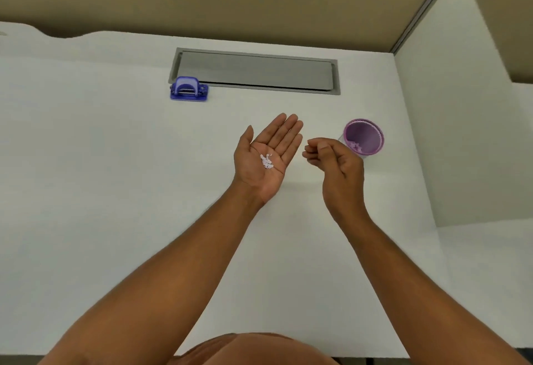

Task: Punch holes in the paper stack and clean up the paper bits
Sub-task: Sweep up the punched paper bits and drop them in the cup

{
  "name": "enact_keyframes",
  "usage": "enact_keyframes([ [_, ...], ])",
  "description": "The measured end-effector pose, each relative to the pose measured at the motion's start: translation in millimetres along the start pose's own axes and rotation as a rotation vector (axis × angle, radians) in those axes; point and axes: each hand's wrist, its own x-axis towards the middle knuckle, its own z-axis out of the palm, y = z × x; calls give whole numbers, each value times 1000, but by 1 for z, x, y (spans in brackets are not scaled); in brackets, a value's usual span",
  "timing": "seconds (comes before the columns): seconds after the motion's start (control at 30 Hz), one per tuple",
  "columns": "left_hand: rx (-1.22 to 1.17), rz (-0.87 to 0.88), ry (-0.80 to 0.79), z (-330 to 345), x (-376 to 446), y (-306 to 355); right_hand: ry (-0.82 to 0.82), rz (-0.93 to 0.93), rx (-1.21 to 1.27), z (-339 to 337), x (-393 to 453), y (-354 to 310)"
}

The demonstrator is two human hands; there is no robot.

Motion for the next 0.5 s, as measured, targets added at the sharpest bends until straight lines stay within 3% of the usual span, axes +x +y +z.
enact_keyframes([
  [0.23,75,57,52,78,64,-64,91,12,39,-77,70,9],
  [0.5,459,180,149,105,110,-109,-8,84,56,-106,110,30],
])
